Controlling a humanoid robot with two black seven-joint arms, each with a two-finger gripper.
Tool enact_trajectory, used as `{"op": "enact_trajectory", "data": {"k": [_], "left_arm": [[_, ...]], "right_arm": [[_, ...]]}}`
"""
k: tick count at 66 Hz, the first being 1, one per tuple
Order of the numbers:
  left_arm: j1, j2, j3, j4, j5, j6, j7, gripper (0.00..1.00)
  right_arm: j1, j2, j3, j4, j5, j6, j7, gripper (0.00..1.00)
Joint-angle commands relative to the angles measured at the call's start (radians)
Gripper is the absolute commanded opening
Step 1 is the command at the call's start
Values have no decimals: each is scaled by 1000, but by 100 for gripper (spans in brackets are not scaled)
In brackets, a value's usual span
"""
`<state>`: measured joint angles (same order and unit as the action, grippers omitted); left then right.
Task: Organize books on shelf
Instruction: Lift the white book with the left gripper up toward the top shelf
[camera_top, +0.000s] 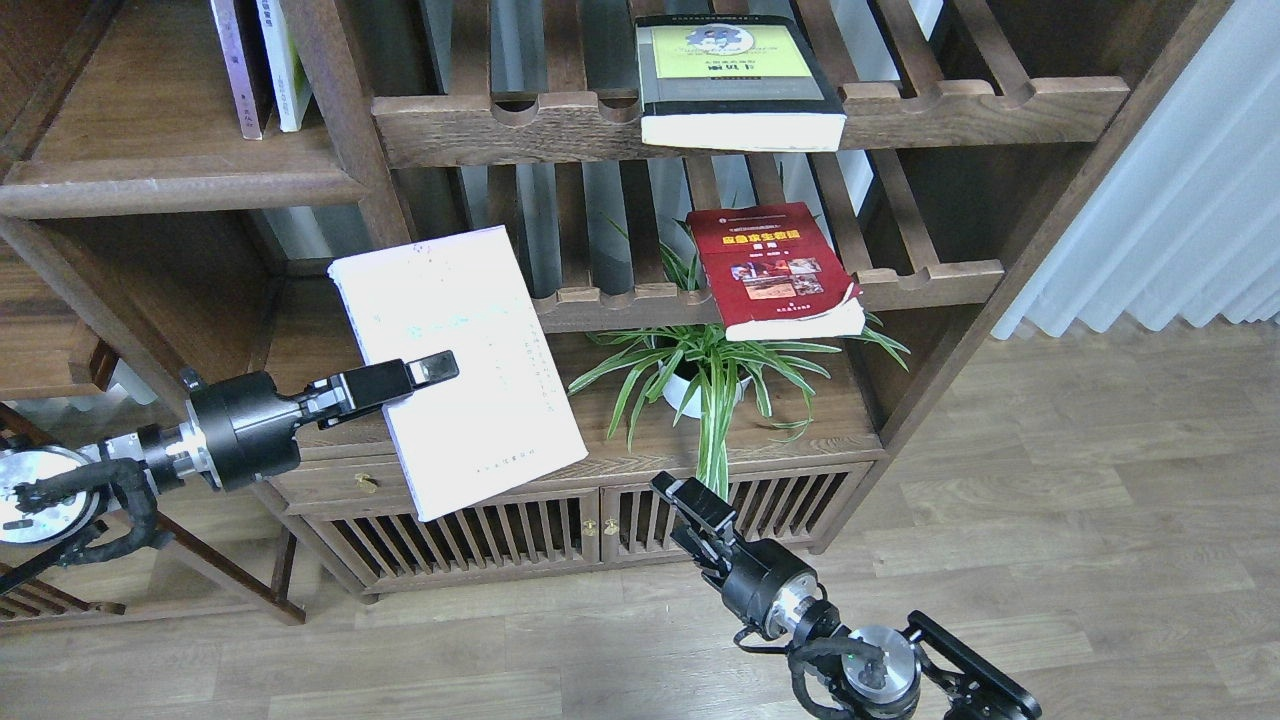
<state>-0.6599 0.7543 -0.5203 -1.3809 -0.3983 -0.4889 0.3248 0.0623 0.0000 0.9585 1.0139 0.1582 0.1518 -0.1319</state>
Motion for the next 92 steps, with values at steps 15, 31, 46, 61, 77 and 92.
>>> {"op": "enact_trajectory", "data": {"k": [15, 31, 46, 61, 77, 92], "left_arm": [[-113, 54, 2, 0, 24, 0, 8, 7], [-253, 69, 77, 0, 24, 0, 8, 7], [-333, 94, 80, 0, 22, 0, 7, 7], [-403, 148, 80, 0, 22, 0, 7, 8], [-471, 230, 79, 0, 21, 0, 0, 8], [-475, 318, 79, 0, 19, 0, -4, 8]], "right_arm": [[2, 0, 2, -1, -8, 0, 0, 98], [4, 0, 3, 0, -8, 2, 0, 98], [5, 0, 3, -1, -9, 2, 0, 98], [11, 0, 3, -6, -22, 0, 0, 98], [19, 0, 3, -17, -23, 0, 0, 98], [19, 0, 2, -17, -23, 0, 0, 98]]}}
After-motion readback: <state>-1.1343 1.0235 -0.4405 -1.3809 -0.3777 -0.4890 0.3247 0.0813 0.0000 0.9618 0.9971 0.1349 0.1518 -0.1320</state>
